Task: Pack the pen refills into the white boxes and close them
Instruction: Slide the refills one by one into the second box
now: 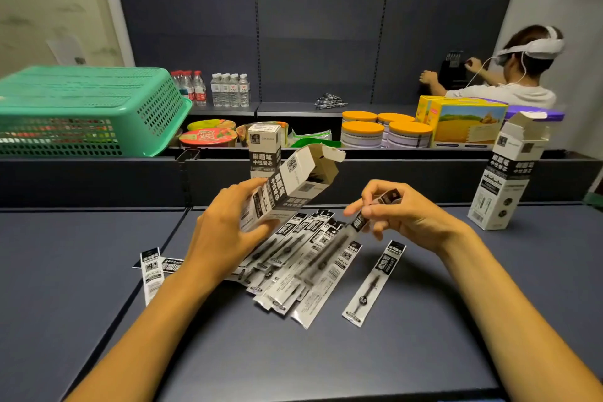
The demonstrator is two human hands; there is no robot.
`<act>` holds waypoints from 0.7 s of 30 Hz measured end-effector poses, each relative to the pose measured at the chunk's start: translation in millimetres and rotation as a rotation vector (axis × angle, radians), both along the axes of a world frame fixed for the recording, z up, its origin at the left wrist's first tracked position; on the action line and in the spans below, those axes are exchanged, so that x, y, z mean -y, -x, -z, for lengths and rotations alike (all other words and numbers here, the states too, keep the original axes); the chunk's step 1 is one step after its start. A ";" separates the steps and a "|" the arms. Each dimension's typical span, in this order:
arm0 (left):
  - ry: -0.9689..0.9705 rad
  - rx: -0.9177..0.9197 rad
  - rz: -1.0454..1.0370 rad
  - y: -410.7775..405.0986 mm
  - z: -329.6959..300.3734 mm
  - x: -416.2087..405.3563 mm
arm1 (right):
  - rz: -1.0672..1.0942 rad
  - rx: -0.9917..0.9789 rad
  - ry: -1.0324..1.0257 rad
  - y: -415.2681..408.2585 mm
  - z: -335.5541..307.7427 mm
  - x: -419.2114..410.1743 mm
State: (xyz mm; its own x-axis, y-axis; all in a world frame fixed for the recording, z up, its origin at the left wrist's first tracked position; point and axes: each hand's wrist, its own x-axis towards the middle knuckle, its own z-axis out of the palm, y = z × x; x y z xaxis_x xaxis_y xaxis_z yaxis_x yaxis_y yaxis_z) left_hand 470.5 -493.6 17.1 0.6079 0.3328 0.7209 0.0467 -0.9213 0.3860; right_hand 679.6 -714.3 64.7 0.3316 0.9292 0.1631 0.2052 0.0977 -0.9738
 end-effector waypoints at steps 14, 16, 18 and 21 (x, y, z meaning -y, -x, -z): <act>-0.008 -0.009 -0.028 -0.9 -0.2 -1.3 | 0.318 0.017 -0.479 12.9 -26.0 9.5; -0.009 -0.009 -0.032 -0.9 -0.6 -1.3 | 0.399 0.022 -0.605 16.1 -31.7 12.4; -0.010 -0.012 -0.035 -0.6 -0.3 -1.6 | 0.504 0.073 -0.680 18.7 -34.4 13.5; -0.010 -0.027 -0.037 -0.3 1.1 -2.1 | 0.627 0.220 -0.728 21.3 -33.9 11.1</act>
